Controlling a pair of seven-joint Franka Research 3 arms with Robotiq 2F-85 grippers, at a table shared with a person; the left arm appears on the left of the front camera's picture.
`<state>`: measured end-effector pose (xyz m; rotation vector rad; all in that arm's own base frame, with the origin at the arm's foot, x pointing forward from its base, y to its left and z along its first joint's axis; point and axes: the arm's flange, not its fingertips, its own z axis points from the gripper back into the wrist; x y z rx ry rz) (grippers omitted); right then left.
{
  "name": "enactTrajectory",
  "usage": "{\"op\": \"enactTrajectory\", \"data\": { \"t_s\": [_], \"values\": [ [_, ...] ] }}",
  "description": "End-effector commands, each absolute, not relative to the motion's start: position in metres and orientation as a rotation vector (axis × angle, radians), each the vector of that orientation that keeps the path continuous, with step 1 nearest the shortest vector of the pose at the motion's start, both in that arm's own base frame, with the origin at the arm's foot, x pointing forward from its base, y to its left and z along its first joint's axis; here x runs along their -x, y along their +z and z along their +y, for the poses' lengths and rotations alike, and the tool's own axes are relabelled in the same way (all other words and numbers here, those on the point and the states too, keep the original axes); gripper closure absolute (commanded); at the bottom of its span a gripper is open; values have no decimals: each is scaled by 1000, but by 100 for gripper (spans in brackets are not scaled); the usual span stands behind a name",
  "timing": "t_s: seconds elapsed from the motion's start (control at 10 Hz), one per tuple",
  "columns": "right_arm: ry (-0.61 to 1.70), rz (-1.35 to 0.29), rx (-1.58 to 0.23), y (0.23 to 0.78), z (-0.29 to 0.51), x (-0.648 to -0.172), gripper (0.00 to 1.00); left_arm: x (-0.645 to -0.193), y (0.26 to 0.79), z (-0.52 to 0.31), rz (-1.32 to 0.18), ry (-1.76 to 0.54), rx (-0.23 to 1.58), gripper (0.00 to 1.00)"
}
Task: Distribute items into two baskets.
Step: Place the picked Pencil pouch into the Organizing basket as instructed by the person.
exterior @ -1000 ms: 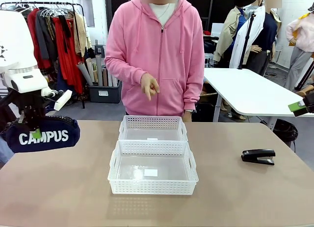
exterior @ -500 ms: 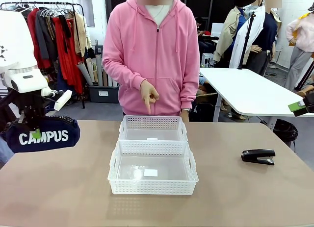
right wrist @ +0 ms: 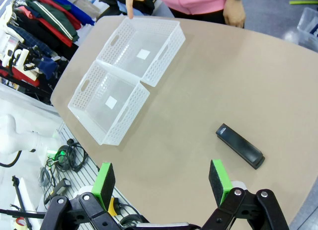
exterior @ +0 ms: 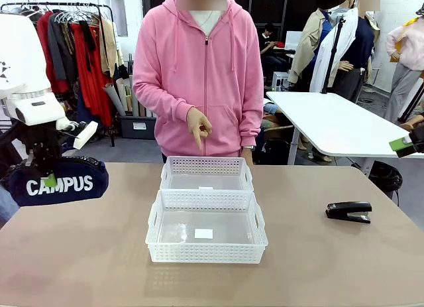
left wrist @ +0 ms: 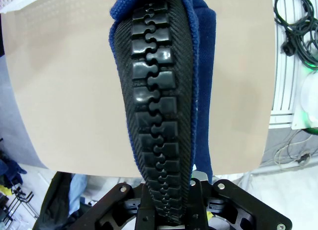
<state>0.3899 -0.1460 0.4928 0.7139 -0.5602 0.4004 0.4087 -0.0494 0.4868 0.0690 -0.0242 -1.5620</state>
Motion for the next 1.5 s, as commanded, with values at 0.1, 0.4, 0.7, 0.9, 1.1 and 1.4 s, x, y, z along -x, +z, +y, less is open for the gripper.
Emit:
{"op": "enactTrajectory", "data": {
  "t_s": [0.1,0.4,0.7,0.9,1.1,1.4],
  "values": [
    [407,-571,-725,495,-145,-390,0,-430,500,-65,-50,-1593,-62,100],
    [407,-571,-725,495,-145,-390,0,-446,515,-87,-56,-1599,-91,100],
    [407,-571,-725,495,-145,-390,0,-467,523,-118,-55,-1634,-83,100],
    [407,-571,-725,495,-145,-390,0,-477,531,-135,-85,-1643,-77,100],
    [407,-571,-725,495,-145,-390,0,-481,538,-158,-90,-1646,-67,100],
    [407,-571,-725,495,-145,-390,0,-497,541,-192,-53,-1646,-40,100]
  ]
}}
